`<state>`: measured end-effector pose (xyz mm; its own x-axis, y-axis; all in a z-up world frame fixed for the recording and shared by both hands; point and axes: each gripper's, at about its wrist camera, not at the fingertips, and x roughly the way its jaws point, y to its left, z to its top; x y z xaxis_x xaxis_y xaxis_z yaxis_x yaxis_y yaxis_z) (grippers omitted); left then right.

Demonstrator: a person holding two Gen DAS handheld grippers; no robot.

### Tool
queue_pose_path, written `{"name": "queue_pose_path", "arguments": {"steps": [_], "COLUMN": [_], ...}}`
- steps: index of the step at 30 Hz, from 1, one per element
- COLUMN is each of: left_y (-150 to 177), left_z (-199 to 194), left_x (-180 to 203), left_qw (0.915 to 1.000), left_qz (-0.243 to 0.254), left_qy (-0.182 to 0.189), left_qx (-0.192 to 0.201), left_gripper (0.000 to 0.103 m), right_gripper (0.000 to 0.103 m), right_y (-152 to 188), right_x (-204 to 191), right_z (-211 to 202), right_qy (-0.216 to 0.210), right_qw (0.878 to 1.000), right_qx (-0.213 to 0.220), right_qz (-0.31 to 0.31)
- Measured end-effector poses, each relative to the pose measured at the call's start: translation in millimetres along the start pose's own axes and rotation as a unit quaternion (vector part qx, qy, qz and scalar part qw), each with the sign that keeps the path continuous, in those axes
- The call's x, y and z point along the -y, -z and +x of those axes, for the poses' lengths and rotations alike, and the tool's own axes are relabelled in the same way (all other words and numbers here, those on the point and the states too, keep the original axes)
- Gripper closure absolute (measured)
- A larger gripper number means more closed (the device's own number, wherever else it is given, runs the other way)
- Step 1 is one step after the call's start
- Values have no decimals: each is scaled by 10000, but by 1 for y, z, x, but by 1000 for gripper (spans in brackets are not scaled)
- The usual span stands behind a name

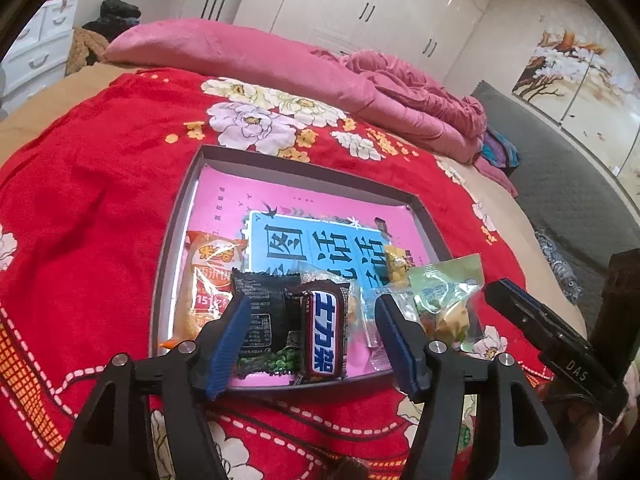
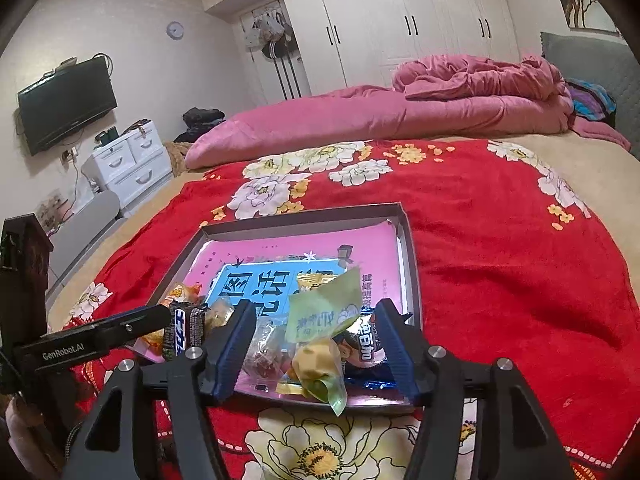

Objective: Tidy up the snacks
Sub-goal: 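Lower the candy bar and biscuit pack into the tray and open both tools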

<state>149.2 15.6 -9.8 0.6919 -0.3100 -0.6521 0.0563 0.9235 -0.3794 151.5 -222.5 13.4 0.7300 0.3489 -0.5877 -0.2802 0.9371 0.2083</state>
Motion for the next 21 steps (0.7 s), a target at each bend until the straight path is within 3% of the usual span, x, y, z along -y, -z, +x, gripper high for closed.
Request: {"name": "queue_pose_path", "arguments": {"steps": [5,21], "left_y": [2,29], "left_z": [-13,-29], "left_x": [0,12], "left_qw": [9998,9979], "left_qz": [61,605], "left_qy": [171,-61], "left_qx": [68,-205], "left_gripper": [30,30], "right_gripper": [39,32], "right_y": [4,31], "right_x": [1,-1], "right_z": [-6,-30], "right_qy": [-61,-356], "right_qw": [9999,9979], "right_qx": [8,-196], "right_qz": [-104,-507]}}
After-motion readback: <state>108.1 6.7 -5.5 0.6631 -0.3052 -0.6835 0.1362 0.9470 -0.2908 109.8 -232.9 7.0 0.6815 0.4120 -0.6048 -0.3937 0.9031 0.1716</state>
